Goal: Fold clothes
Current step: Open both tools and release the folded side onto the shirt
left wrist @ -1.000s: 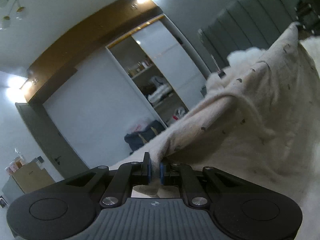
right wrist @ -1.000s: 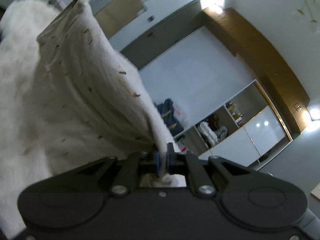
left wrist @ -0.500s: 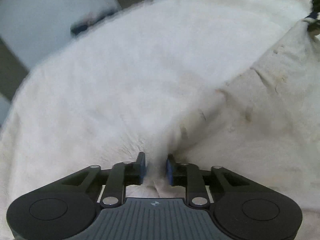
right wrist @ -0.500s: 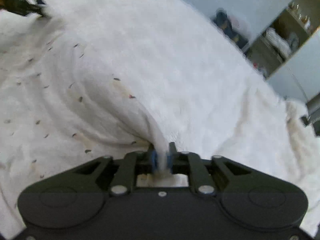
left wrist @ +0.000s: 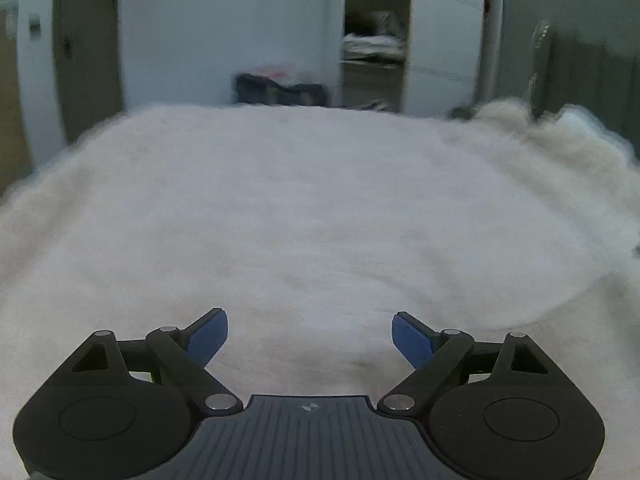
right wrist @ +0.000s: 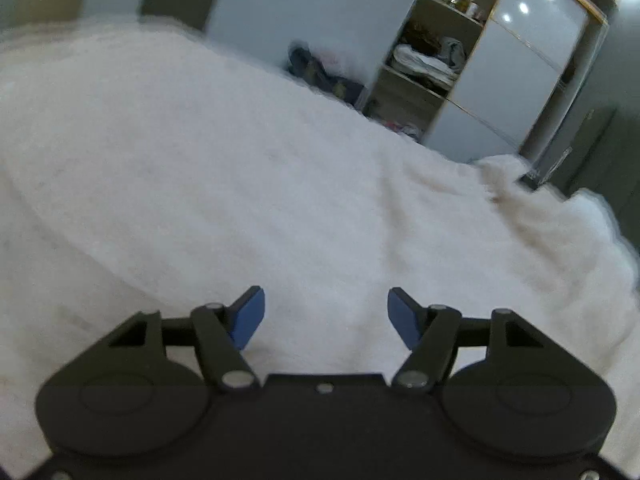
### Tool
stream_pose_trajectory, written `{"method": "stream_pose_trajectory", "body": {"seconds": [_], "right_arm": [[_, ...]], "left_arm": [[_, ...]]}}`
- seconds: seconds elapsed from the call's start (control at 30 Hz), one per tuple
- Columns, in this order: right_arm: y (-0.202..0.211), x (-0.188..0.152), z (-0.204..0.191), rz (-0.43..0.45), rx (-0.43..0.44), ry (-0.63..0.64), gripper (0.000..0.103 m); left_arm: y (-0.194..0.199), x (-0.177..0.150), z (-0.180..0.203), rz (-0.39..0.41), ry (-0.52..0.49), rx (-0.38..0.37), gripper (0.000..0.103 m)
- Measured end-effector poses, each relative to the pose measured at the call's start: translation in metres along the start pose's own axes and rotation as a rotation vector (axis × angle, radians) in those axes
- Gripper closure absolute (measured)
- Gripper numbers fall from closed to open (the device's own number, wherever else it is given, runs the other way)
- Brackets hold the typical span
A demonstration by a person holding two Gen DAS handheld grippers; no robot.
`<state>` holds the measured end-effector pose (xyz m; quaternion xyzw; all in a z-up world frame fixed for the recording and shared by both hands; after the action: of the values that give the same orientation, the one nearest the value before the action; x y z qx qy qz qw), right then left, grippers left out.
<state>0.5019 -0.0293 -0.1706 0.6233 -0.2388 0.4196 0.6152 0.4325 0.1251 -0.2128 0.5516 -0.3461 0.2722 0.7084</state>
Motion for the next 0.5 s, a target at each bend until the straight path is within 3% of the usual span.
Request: {"method": "stream_pose_trajectory", "body": {"seconds": [0.07, 0.13, 0.17, 0.23, 0.3, 0.33, 0.4, 0.47, 0.5], "right_arm": [[0.011, -0.009, -0.028, 0.014, 0.096, -0.040, 0.037], [0.020, -0.020, -0.058, 0.037, 0.171, -0.047, 0.037], [0.019, -0.025, -0.070, 0.053, 0.175, -0.025, 0.037], [0.003, -0.053, -0.089, 0.024, 0.102, 0.047, 0.037], [-0.028, -0.084, -0.078, -0.108, 0.014, 0.140, 0.038], [-0.023, -0.094, -0.056, -0.134, -0.026, 0.111, 0.038], [-0.015, -0.114, -0.014, -0.186, -0.106, 0.055, 0.035], [-0.004, -0.127, 0.022, -0.227, -0.163, 0.030, 0.032], [0.011, -0.142, 0.061, -0.273, -0.212, -0.004, 0.033]], "left_arm": [[-0.012, -0.011, 0.028, -0.001, 0.042, -0.120, 0.039], [-0.013, -0.025, 0.072, 0.070, 0.021, -0.275, 0.039], [-0.015, -0.030, 0.089, 0.113, -0.011, -0.323, 0.039], [-0.025, -0.051, 0.114, 0.081, -0.101, -0.345, 0.040], [-0.047, -0.091, 0.117, -0.108, -0.293, -0.196, 0.050], [-0.051, -0.104, 0.105, -0.158, -0.355, -0.126, 0.051], [-0.039, -0.106, 0.078, -0.172, -0.321, -0.057, 0.054], [-0.020, -0.102, 0.046, -0.182, -0.264, 0.055, 0.046], [-0.004, -0.098, 0.032, -0.174, -0.243, 0.097, 0.046]]}}
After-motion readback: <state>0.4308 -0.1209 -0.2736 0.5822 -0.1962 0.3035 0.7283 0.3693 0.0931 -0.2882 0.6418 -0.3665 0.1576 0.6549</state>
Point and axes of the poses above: each gripper's, at about its wrist camera, not at the fingertips, and y roughly against the way its jaws point, z to its right, x to its top, the point moved 10 cm from there along -y, roughly the way its jaws point, and after that the axes turned 3 degrees about -y, right-handed, at the moved point
